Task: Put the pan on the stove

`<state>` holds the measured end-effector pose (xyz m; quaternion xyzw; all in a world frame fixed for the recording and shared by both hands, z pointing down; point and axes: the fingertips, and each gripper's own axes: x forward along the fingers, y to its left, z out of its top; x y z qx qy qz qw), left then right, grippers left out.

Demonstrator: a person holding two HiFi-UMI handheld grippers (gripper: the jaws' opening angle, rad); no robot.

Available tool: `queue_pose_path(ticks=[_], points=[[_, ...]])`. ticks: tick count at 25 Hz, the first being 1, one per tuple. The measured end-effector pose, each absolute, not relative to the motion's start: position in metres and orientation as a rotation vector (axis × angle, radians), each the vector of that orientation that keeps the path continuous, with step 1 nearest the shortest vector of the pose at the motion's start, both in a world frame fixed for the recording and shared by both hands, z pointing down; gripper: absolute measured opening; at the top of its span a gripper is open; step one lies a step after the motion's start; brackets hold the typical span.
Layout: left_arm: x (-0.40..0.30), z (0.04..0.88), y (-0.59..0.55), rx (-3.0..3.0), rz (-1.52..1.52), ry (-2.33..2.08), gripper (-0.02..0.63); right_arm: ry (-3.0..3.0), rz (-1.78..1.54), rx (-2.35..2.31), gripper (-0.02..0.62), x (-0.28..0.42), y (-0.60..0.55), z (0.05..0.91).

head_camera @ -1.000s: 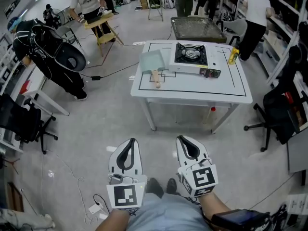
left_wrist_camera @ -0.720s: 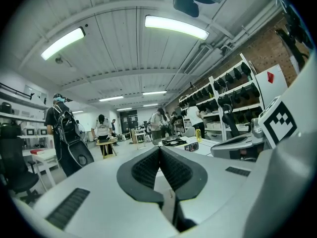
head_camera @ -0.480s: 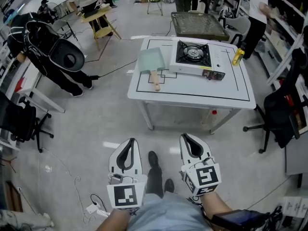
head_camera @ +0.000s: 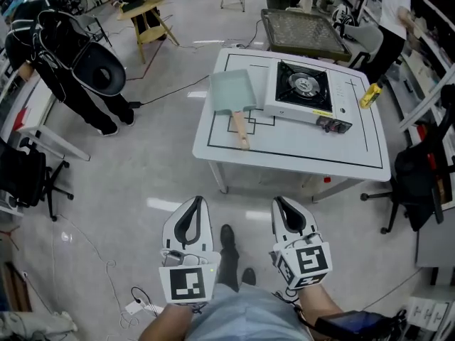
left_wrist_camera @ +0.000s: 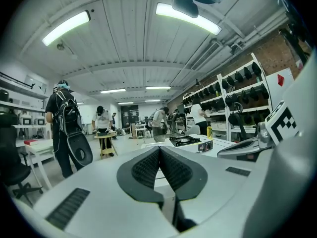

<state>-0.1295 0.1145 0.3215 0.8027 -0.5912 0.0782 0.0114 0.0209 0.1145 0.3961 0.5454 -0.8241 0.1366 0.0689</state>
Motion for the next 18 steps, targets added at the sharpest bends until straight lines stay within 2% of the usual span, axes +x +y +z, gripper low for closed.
queue_pose_path(ticks=[11,18], points=[[-0.183,0.295,-0.025,2.544,0.186,-1.857,0.018,-2.487,0.363,1.704,0.051,-0.022,-0.024,0.367],[-0.198,0.276,-0.068,2.603,0.09,-1.859,0.018,-2.497,0.247,1.752,0.051,-0.036,-0.068,0.341]])
